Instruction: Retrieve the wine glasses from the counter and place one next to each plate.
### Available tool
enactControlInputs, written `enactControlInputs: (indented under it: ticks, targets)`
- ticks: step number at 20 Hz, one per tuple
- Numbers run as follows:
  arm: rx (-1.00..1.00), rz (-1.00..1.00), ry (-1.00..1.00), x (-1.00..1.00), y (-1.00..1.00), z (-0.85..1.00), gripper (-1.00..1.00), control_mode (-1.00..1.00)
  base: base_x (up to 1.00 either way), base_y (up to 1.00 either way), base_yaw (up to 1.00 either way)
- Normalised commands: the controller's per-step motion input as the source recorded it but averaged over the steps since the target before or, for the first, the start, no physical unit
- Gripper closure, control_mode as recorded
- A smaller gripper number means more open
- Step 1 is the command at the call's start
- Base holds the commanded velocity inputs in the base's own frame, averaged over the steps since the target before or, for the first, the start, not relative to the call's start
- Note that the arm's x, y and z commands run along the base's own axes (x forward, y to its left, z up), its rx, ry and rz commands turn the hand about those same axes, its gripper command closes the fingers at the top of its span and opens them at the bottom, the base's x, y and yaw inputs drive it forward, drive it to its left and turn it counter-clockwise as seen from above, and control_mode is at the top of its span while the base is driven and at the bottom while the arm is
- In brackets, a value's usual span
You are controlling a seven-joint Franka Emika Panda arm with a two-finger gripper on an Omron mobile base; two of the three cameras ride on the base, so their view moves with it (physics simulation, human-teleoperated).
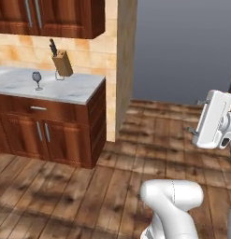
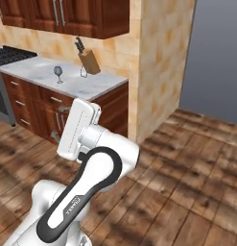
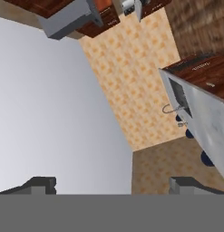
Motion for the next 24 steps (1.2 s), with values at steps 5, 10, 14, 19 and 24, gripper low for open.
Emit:
enactControlInputs:
  ticks: [5, 10, 14, 19, 24]
  targets:
    - [0.00, 0.00, 0.00, 0.00, 0.00, 0.00, -1.00, 1.00, 1.00, 0.01, 0.13]
    - [0.00, 0.00, 0.00, 0.00, 0.00, 0.00, -1.00, 1.00, 1.00, 0.87, -0.07]
    - [0.00, 0.00, 0.00, 0.00, 0.00, 0.00, -1.00, 1.00, 1.00, 1.00, -0.02]
    - [0.00, 0.00, 0.00, 0.00, 0.00, 0.00, -1.00, 1.00, 1.00, 1.00, 0.00]
    - [0.00, 0.00, 0.00, 0.00, 0.00, 0.00, -1.00, 1.00, 0.97, 1.00, -0.02]
